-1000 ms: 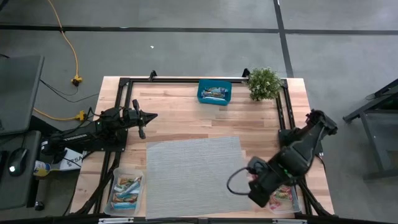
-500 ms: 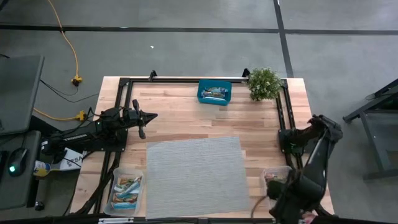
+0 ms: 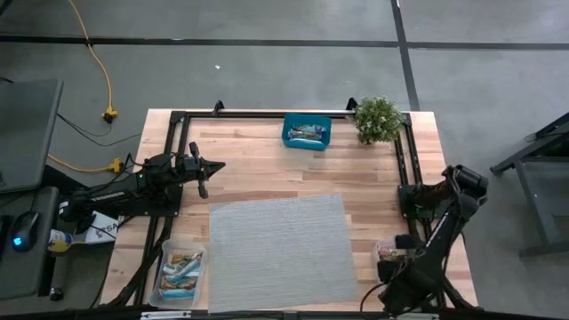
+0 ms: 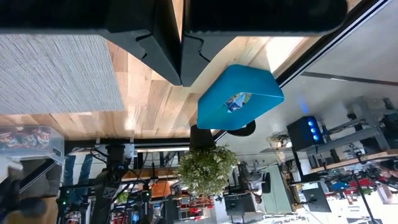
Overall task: Pick and place Granola Bars by type
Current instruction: Put the red granola bar into the right transparent bin
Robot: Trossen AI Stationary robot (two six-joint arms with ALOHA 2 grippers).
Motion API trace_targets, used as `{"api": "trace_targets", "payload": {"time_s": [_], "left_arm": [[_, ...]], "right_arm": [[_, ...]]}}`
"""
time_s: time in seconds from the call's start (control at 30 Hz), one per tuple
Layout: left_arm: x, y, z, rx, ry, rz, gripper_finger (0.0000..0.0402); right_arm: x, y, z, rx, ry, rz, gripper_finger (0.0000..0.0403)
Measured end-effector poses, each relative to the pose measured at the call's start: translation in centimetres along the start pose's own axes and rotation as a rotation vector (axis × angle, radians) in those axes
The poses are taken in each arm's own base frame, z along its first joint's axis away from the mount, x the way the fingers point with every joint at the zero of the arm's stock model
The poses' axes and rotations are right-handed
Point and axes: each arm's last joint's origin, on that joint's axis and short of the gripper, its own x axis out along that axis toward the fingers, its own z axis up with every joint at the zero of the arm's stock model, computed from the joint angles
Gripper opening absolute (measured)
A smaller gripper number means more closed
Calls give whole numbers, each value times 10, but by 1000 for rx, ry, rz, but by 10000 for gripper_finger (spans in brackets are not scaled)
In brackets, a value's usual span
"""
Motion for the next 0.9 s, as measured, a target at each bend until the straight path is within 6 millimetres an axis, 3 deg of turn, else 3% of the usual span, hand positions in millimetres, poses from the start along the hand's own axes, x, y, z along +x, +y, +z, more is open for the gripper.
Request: {"api": "trace_targets", "payload": {"time_s": [0.4, 0.67, 0.9], "left_arm": [[0, 0, 0, 0, 0, 0, 1], [0, 0, 0, 0, 0, 0, 1], [0, 0, 0, 0, 0, 0, 1]], "right_arm": [[41, -8, 18, -223, -133, -86, 38], [43, -8, 21, -314, -206, -151, 47], [43, -5, 22, -317, -238, -137, 107]]}}
